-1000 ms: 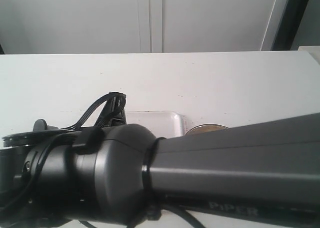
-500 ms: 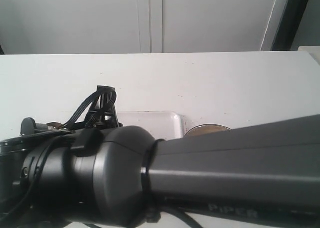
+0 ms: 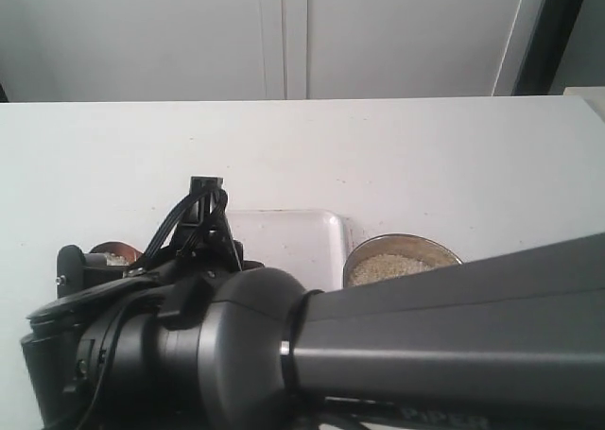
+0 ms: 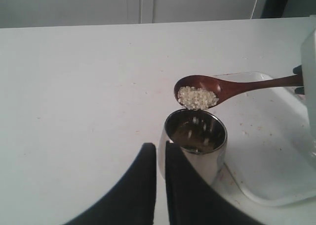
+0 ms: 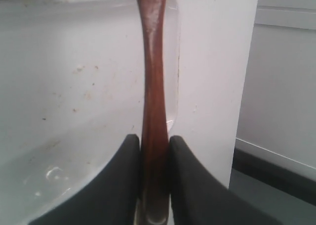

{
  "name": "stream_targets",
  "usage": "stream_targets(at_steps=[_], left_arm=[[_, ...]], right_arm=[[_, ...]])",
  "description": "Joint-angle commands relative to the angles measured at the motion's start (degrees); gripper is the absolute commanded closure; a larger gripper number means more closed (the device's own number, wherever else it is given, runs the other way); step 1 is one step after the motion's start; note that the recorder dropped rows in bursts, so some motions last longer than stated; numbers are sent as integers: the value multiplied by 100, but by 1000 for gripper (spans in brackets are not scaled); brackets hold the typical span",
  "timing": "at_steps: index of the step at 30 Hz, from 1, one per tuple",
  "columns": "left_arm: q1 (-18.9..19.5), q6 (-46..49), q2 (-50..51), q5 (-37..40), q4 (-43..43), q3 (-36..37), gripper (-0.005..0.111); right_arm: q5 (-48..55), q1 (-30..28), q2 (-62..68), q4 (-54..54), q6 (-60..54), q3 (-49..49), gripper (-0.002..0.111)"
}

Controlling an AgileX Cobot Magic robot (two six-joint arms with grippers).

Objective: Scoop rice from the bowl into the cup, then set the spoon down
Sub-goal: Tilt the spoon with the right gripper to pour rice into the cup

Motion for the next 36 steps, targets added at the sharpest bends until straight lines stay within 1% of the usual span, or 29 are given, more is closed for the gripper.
stream_targets(at_steps=[1, 8, 19, 29, 36], left_arm=[[-41, -3, 4, -23, -46, -38, 92], [-41, -3, 4, -23, -46, -38, 92], [-41, -3, 4, -23, -46, -38, 92], [-41, -3, 4, -23, -46, -38, 92], [-41, -3, 4, -23, -46, -38, 92]], right_arm=[[-105, 5, -29, -258, 121, 24, 108], [-116, 5, -29, -499, 263, 24, 108], [-128, 5, -29, -515, 476, 226, 108], [-387, 5, -29, -652, 721, 294, 108], [-453, 5, -29, -918, 816, 548, 108]])
